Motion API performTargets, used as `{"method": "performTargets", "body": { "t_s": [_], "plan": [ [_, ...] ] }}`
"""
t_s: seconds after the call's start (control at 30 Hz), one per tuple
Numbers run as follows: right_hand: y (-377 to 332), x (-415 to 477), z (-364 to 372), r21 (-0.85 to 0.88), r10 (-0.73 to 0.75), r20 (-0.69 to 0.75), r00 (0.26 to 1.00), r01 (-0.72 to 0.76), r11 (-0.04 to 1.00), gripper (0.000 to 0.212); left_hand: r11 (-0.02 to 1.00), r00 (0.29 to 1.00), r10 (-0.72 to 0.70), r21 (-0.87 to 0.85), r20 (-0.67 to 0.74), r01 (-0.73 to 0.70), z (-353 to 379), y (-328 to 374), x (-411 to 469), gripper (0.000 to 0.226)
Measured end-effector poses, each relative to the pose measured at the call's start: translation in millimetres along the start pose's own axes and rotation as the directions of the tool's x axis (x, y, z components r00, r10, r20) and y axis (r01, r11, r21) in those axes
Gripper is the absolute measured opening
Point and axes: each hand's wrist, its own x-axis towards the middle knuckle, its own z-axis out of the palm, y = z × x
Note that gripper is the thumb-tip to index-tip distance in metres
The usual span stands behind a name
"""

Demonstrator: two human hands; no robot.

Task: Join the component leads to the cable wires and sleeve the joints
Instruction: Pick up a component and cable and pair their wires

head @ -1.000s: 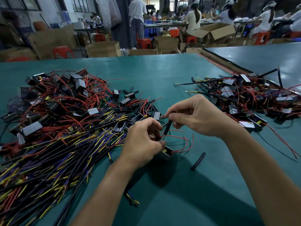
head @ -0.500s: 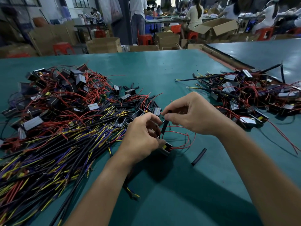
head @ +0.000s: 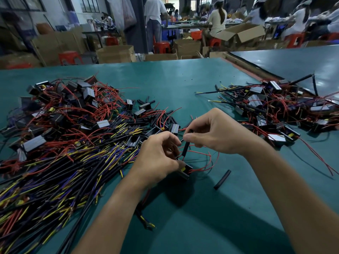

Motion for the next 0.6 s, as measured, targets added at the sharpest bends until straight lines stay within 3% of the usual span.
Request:
{"method": "performTargets", "body": {
  "t_s": [0.2, 0.33, 0.43, 0.5, 0.6],
  "plan": [
    [1.9, 1.1, -0.4, -0.020, 0.024, -0.044, 0.999, -0.025, 0.999, 0.019, 0.998, 1.000, 0.018, 0.063, 0.002, -0.018, -3.1, 4.0, -2.1, 0.030],
    [6.8, 7.4, 1.6, 0.165, 0.079, -0.235, 0.969, -0.041, 0.985, 0.024, 0.991, 0.998, 0.052, 0.121, -0.017, -0.050, -1.8, 3.6, -3.3, 0.018],
    [18.3, 14.9, 1.2, 0.257, 0.200, -0.398, 0.895, -0.100, 0.961, 0.029, 0.989, 0.997, 0.056, 0.141, -0.044, -0.050, 1.0, 1.9, -3.4, 0.014],
    [27.9, 17.4, 1.3, 0.188, 0.244, -0.413, 0.877, -0.180, 0.966, 0.031, 0.989, 0.997, 0.054, 0.143, -0.056, -0.046, 2.8, 0.8, -2.9, 0.011],
    [40.3, 17.0, 7.4, -0.023, 0.286, -0.268, 0.920, -0.303, 0.953, 0.030, 0.991, 0.995, 0.059, 0.123, -0.074, -0.050, 4.2, 0.0, -2.9, 0.011]
  ]
}}
